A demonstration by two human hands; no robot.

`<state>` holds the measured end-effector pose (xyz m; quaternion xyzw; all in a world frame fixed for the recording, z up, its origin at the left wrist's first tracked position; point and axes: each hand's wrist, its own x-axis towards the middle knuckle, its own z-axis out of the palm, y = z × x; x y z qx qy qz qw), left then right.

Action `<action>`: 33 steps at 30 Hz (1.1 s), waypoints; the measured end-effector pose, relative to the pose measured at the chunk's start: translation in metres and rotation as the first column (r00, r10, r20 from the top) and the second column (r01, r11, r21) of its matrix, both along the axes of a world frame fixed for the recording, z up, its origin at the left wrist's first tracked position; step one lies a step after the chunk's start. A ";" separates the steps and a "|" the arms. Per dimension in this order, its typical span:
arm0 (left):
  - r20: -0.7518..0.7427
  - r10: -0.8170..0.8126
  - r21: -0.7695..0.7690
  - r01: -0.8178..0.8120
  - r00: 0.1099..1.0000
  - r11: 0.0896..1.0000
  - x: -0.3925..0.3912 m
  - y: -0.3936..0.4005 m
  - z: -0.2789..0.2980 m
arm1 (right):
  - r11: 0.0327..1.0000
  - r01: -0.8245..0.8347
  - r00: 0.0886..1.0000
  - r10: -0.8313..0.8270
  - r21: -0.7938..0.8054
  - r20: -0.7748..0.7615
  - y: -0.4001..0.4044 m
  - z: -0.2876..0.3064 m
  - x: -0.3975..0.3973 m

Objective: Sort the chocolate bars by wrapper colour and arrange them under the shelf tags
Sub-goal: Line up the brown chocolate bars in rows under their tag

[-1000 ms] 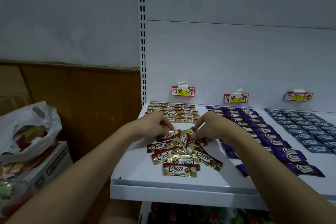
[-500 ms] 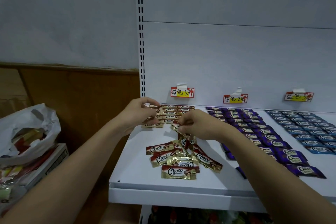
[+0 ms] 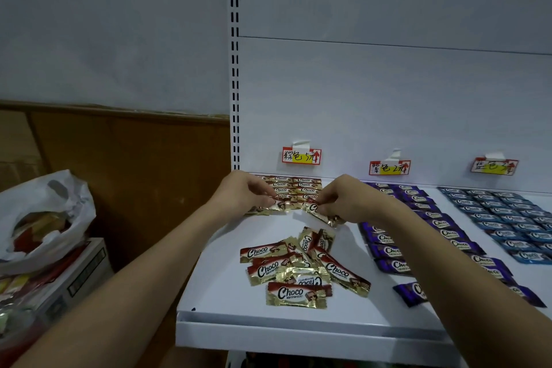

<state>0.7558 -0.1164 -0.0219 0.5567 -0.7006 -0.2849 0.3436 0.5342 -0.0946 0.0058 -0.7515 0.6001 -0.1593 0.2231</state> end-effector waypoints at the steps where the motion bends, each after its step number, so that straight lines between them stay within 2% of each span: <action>1: -0.009 -0.005 -0.003 0.005 1.000 1.000 -0.003 -0.001 -0.001 | 1.000 0.027 1.000 -0.027 -0.007 0.005 -0.002 -0.001 -0.001; 4: -0.070 -0.010 -0.007 0.009 0.997 1.000 -0.012 -0.002 -0.007 | 0.993 0.110 0.993 -0.109 -0.035 0.042 -0.007 -0.003 -0.003; 9: 0.033 0.016 -0.087 -0.013 0.999 0.996 -0.021 -0.002 -0.013 | 0.992 0.119 0.992 -0.118 -0.047 0.038 -0.009 -0.006 -0.004; 14: 0.030 -0.008 -0.156 0.013 1.000 0.988 -0.013 0.001 -0.016 | 0.992 0.100 0.995 -0.097 -0.082 0.035 -0.014 -0.009 -0.002; 18: 0.253 -0.055 -0.237 0.117 0.966 0.964 -0.010 0.003 -0.027 | 0.991 0.114 0.992 -0.110 -0.075 0.062 -0.020 -0.013 0.000; 20: 0.295 -0.054 -0.237 0.128 0.954 0.963 -0.008 0.001 -0.029 | 0.992 0.115 0.992 -0.112 -0.059 0.059 -0.023 -0.013 0.002; 33: 0.338 -0.033 -0.308 0.144 0.941 0.941 -0.013 -0.004 -0.033 | 0.986 0.051 0.991 -0.070 -0.156 -0.117 -0.029 -0.025 0.013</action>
